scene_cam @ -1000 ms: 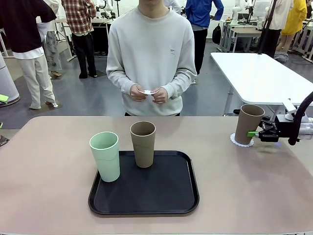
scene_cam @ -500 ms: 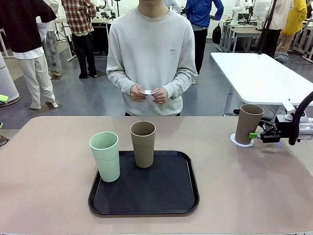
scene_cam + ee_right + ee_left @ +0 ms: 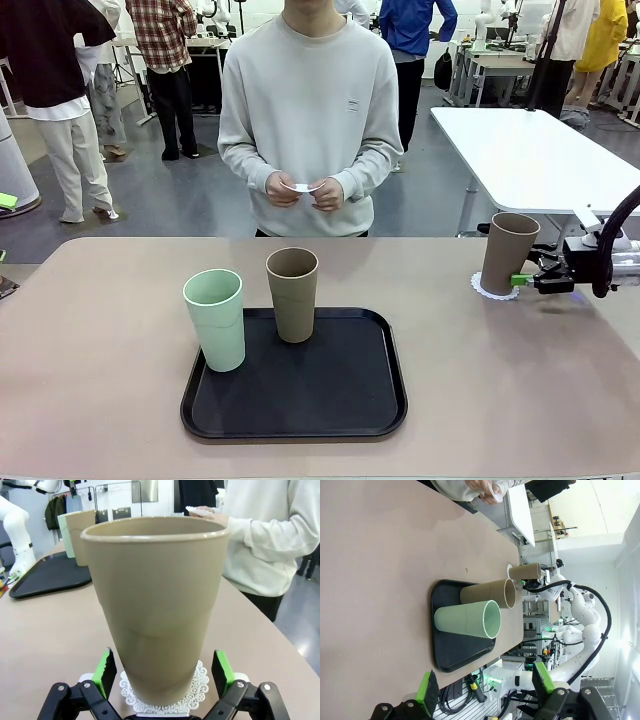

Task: Place coasters on the table and set cups on them.
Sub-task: Pick up one Reusable plastic cup and place it on a coaster set by the human.

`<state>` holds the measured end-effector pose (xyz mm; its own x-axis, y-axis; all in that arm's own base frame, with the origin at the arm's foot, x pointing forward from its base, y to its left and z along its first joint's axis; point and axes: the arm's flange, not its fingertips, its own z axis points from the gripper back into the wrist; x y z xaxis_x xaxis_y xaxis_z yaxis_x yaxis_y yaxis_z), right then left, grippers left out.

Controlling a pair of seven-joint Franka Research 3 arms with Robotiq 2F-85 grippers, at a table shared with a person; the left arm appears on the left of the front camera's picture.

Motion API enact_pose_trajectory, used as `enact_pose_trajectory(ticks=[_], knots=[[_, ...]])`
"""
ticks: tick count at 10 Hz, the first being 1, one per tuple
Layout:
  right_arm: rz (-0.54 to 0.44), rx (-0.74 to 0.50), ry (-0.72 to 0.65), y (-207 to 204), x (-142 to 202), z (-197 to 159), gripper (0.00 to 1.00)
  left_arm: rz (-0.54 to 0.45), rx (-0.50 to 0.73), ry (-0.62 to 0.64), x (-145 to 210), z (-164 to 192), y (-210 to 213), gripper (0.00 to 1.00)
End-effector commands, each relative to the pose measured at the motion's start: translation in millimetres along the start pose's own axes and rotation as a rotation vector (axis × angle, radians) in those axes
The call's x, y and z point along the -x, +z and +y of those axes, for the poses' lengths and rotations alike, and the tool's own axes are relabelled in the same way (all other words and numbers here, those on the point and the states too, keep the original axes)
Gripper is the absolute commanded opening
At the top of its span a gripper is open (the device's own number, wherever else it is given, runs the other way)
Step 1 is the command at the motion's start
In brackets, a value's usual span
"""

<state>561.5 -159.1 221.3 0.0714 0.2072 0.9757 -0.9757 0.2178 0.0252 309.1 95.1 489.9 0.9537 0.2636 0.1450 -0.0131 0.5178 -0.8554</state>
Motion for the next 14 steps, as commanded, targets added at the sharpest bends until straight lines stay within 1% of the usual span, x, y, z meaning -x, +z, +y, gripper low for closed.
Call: enact_pose_trajectory(ticks=[1, 5, 6, 7, 8, 9, 10, 11, 12, 13, 14], knots=[[0.062, -0.024, -0.027, 5, -7, -3, 1.00, -0.006, 0.019, -0.014, 1, 2, 0, 1.00], [0.186, -0.012, -0.040, 30, -22, 12, 1.00, -0.006, 0.019, -0.014, 1, 2, 0, 1.00], [0.237, 0.008, -0.037, 32, -31, 21, 1.00, -0.006, 0.019, -0.014, 1, 2, 0, 1.00], [0.315, 0.038, -0.047, 32, -49, 35, 1.00, -0.006, 0.019, -0.014, 1, 2, 0, 1.00], [0.412, 0.139, -0.078, 30, -76, 53, 1.00, -0.006, 0.019, -0.014, 1, 2, 0, 1.00], [0.510, 0.233, -0.130, 22, -108, 76, 1.00, -0.006, 0.019, -0.014, 1, 2, 0, 1.00], [0.567, 0.283, -0.169, 9, -147, 103, 1.00, -0.006, 0.019, -0.014, 1, 2, 0, 1.00], [0.589, 0.285, -0.222, 0, -176, 116, 1.00, -0.006, 0.019, -0.014, 1, 2, 0, 1.00], [0.647, 0.258, -0.264, -8, -200, 129, 1.00, -0.006, 0.019, -0.014, 1, 2, 0, 1.00], [0.698, 0.264, -0.297, -19, -219, 141, 1.00, -0.006, 0.019, -0.014, 1, 2, 0, 1.00], [0.747, 0.291, -0.296, -30, -235, 152, 1.00, -0.006, 0.019, -0.014, 1, 2, 0, 1.00]])
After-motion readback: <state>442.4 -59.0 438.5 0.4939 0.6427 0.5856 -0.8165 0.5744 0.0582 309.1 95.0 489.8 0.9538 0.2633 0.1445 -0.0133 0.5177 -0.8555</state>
